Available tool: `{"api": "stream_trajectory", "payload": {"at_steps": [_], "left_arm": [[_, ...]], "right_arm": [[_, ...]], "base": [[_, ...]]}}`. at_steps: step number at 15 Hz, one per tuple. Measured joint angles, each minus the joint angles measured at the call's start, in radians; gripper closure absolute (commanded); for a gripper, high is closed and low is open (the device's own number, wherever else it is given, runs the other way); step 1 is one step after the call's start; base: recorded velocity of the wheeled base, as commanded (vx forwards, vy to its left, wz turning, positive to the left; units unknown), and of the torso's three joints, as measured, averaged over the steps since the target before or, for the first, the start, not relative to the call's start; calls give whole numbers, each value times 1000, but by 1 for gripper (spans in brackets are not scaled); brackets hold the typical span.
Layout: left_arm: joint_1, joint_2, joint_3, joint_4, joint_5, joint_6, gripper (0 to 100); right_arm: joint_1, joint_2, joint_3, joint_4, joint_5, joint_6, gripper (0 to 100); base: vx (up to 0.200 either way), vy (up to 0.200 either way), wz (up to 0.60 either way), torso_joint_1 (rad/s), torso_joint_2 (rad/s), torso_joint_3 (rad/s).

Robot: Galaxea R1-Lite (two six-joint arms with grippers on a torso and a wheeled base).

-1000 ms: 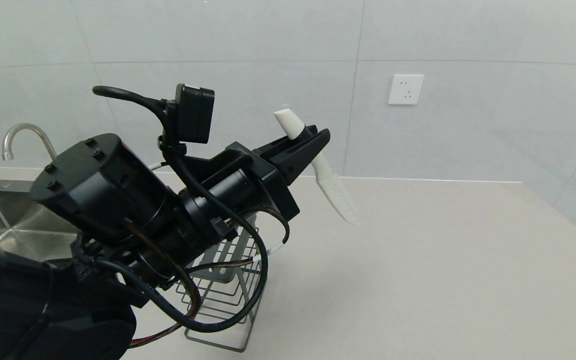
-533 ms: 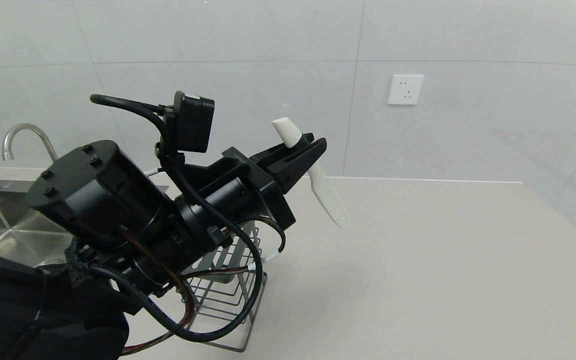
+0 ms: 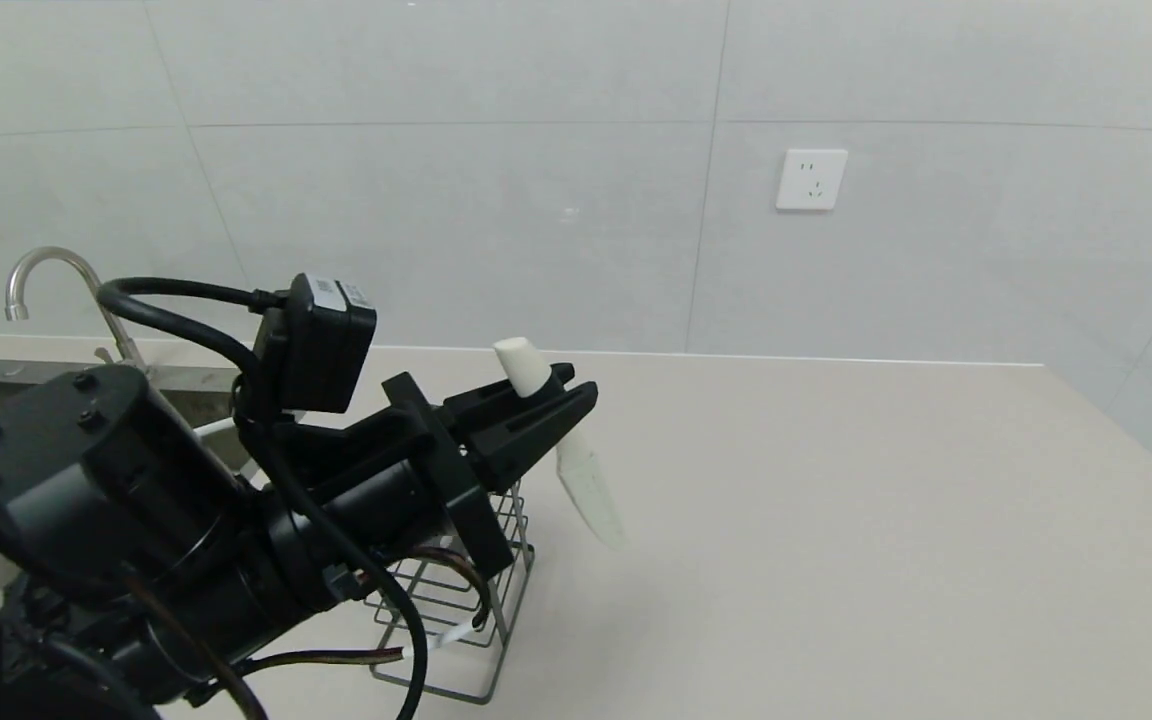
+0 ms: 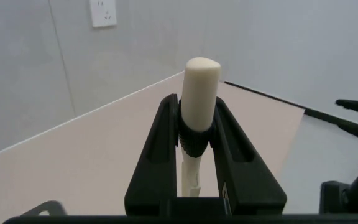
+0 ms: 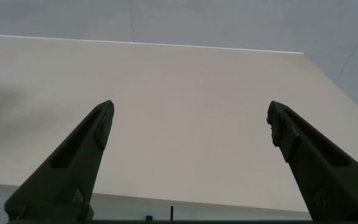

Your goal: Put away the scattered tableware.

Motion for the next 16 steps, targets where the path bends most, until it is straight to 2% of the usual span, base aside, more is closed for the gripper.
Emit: {"api": "stream_trajectory", "payload": {"at_steps": [3,5,6,8,10,14,16], "left_arm": [[30,-25,-5,60,0,57,100],[10,-46,-18,123,2,99,100],[-4,-58,-29,162,29,118,100],[-34,-79,-62,210,134,134,100],[-77,-94,-109,250,243,133,100],[-146,-139,-141,335,395,130,100],[-150,-154,-147,350,432,129,100]], "right_arm": [[0,0,0,1,0,1,0],[0,0,0,2,0,2,0],[0,0,-1,2,1,1,0],[1,0,-1,2,2,0,0],[2,0,-1,2,2,-1,0],[1,0,-1,2,3,-4,0],[1,0,0,2,3,-4,0]], "base": [[0,0,0,0,0,0],[0,0,0,0,0,0],[0,0,0,0,0,0],[0,0,0,0,0,0],[0,0,0,0,0,0],[0,0,0,0,0,0],[0,0,0,0,0,0]]}}
